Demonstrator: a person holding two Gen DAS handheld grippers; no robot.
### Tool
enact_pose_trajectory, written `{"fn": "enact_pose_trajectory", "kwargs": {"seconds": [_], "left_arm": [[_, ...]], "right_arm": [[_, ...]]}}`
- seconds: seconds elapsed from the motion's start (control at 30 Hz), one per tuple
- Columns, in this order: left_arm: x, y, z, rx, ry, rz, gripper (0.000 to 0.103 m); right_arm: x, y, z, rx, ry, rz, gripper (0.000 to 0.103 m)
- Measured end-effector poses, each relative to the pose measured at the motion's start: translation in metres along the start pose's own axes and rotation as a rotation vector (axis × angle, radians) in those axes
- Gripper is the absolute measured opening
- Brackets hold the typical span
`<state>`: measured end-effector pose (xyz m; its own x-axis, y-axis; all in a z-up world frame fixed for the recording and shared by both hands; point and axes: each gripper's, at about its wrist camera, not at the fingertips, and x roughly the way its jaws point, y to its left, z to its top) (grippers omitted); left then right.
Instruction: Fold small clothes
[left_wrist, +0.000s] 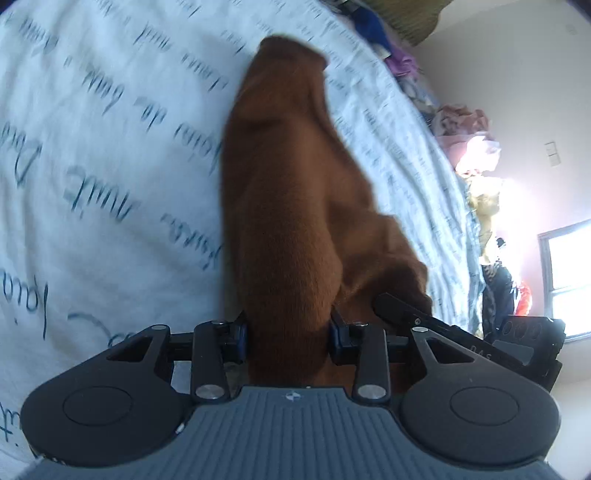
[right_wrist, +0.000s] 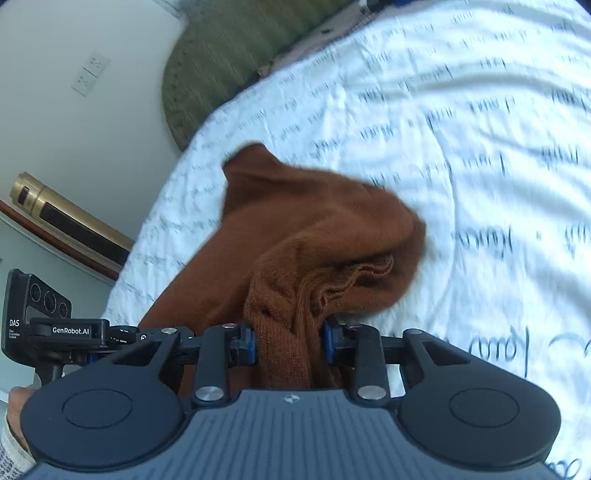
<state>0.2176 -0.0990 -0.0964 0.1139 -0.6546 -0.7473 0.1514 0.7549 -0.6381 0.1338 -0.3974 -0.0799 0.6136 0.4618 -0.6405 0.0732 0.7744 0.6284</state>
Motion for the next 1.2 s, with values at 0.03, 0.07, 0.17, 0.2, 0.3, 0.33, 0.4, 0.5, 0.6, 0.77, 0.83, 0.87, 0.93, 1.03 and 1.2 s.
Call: {"fn": "enact_pose_trajectory", "kwargs": {"seconds": [0.03, 0.07, 0.17, 0.2, 0.3, 0.33, 0.4, 0.5, 0.6, 0.77, 0.83, 0.87, 0.93, 1.03, 1.2], "left_arm": [[0.003, 0.011, -0.006, -0.03, -0.016, -0.034, 0.046], [0.001, 0.021, -0.01, -0.065, -0.031, -0.081, 0.048], [-0.012, 0.025, -0.017, -0.044, -0.027, -0.114, 0.069], [-0.018, 0.023, -0.021, -0.01, -0.035, -0.109, 0.081], [-0.026, 0.021, -0.035, 0.042, -0.028, -0.106, 0.094], [-0.026, 0.024, -0.04, 0.036, -0.027, -0.114, 0.094], [-0.023, 0.028, -0.047, 0.031, -0.036, -0.135, 0.088], [-0.017, 0.033, -0.048, -0.006, 0.004, -0.112, 0.019], [-0.02, 0.032, -0.04, -0.05, 0.003, -0.095, 0.016], [-0.056, 0.012, -0.044, -0.027, -0.023, -0.063, 0.016], [-0.073, 0.01, -0.053, -0.015, -0.029, -0.056, 0.015], [-0.081, 0.01, -0.06, -0.005, -0.034, -0.047, 0.015], [-0.092, 0.013, -0.078, -0.001, -0.035, -0.04, 0.014], [-0.094, 0.027, -0.112, 0.002, -0.014, -0.03, 0.01], [-0.085, 0.055, -0.139, 0.011, 0.016, -0.045, 0.004]], "right_arm": [[0.005, -0.006, -0.008, 0.005, 0.007, 0.001, 0.052], [0.004, -0.01, -0.016, 0.016, -0.01, 0.03, 0.055], [-0.016, -0.009, -0.03, -0.001, -0.049, 0.038, 0.074], [-0.024, -0.009, -0.037, -0.019, -0.058, 0.042, 0.076], [-0.036, -0.013, -0.057, -0.057, -0.042, 0.032, 0.074], [-0.04, -0.015, -0.065, -0.066, -0.052, 0.041, 0.074], [-0.041, -0.02, -0.08, -0.076, -0.063, 0.077, 0.074], [-0.036, -0.014, -0.083, -0.1, -0.067, 0.042, 0.019], [-0.036, -0.005, -0.076, -0.1, -0.057, 0.019, 0.02], [-0.066, 0.021, -0.069, -0.096, -0.091, 0.079, 0.019], [-0.079, 0.027, -0.075, -0.093, -0.093, 0.098, 0.019], [-0.083, 0.029, -0.081, -0.096, -0.094, 0.108, 0.019], [-0.09, 0.028, -0.099, -0.086, -0.088, 0.126, 0.018], [-0.089, 0.021, -0.141, -0.067, -0.051, 0.143, 0.017], [-0.082, -0.006, -0.158, -0.027, -0.079, 0.018, 0.069]]}}
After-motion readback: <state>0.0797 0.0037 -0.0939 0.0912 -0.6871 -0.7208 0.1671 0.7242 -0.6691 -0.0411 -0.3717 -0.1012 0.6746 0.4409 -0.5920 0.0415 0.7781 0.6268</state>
